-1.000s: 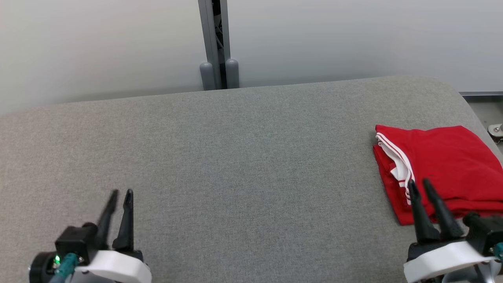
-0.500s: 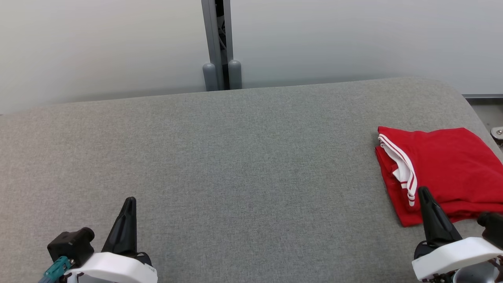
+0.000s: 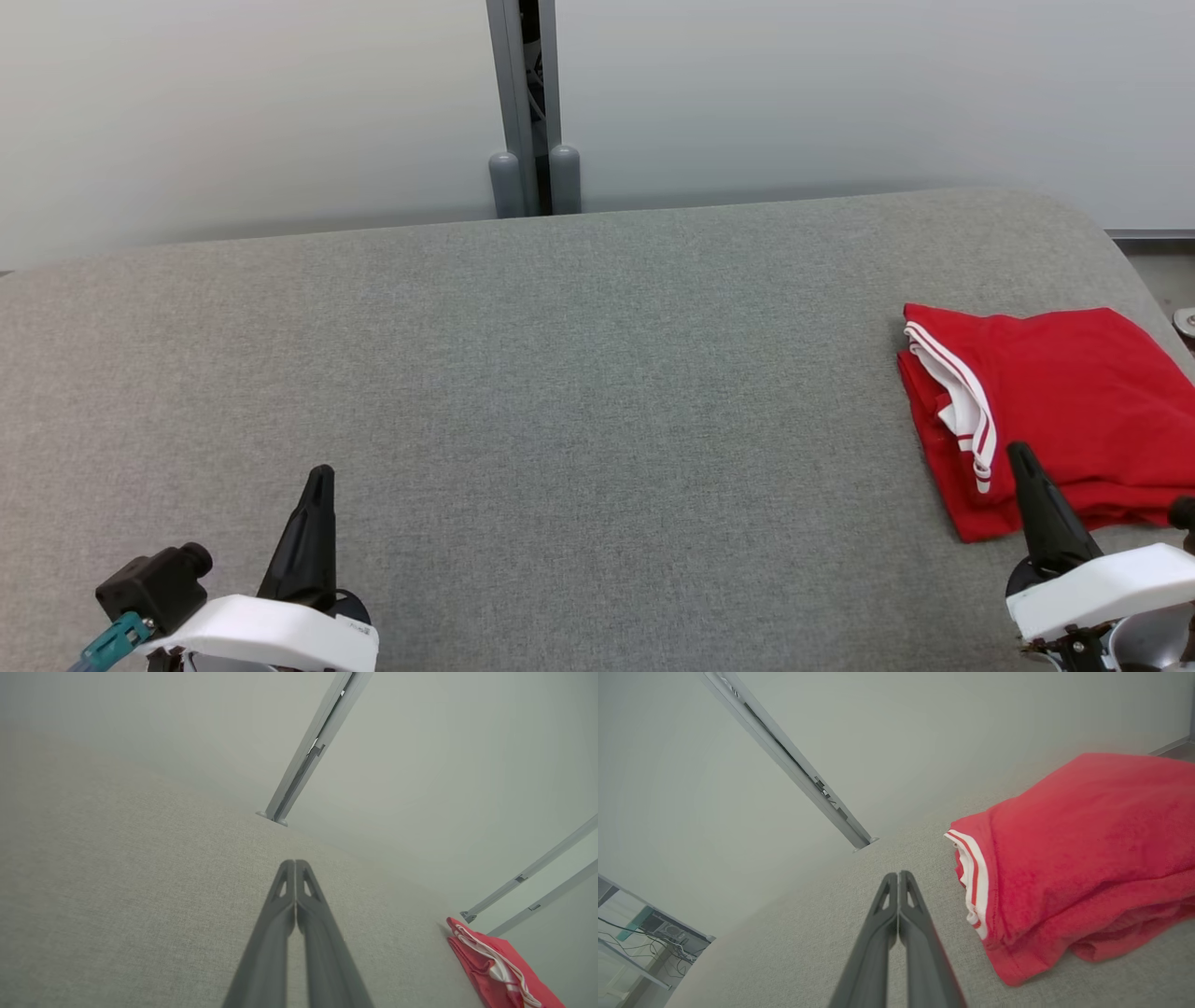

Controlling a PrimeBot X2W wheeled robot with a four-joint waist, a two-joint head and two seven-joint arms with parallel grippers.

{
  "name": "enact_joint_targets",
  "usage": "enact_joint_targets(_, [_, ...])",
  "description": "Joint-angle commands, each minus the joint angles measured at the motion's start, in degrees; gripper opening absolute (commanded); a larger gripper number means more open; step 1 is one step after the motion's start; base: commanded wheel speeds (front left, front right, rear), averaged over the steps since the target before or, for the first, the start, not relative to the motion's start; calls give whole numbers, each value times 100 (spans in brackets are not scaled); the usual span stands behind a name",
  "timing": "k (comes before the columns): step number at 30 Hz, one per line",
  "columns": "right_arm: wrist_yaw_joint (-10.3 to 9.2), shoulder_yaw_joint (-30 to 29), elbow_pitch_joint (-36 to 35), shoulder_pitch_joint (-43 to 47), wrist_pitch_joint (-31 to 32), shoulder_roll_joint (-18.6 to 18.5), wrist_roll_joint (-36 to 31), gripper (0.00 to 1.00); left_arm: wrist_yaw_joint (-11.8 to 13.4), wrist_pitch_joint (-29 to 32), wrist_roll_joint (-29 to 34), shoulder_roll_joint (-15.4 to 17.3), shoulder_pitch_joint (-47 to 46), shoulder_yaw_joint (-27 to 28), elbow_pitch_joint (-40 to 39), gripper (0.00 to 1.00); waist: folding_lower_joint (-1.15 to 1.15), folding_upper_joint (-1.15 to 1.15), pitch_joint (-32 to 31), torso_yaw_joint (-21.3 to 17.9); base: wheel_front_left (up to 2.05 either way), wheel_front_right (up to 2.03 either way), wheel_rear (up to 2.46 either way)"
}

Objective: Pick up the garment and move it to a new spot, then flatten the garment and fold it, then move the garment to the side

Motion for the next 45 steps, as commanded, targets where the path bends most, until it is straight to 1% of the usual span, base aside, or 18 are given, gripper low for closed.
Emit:
enact_joint_targets(1, [0,-60,-46,-184,40,-88,166,0,-53,-41,-128,24,-47,86,-57,0,0,0,-1,3,0,0,0])
enact_joint_targets(23, [0,-365,446,-482,583,-187,1857,0,-575,-145,-1400,-378,11,332,39,0,0,0,-39,83,0,0,0])
enact_joint_targets(38, [1,-580,722,-651,915,-221,2786,0,-868,-202,-2125,-605,48,472,93,0,0,0,-65,137,0,0,0])
enact_joint_targets(45, [1,-656,829,-730,1046,-230,3118,0,-978,-222,-2384,-681,62,522,111,0,0,0,-75,159,0,0,0])
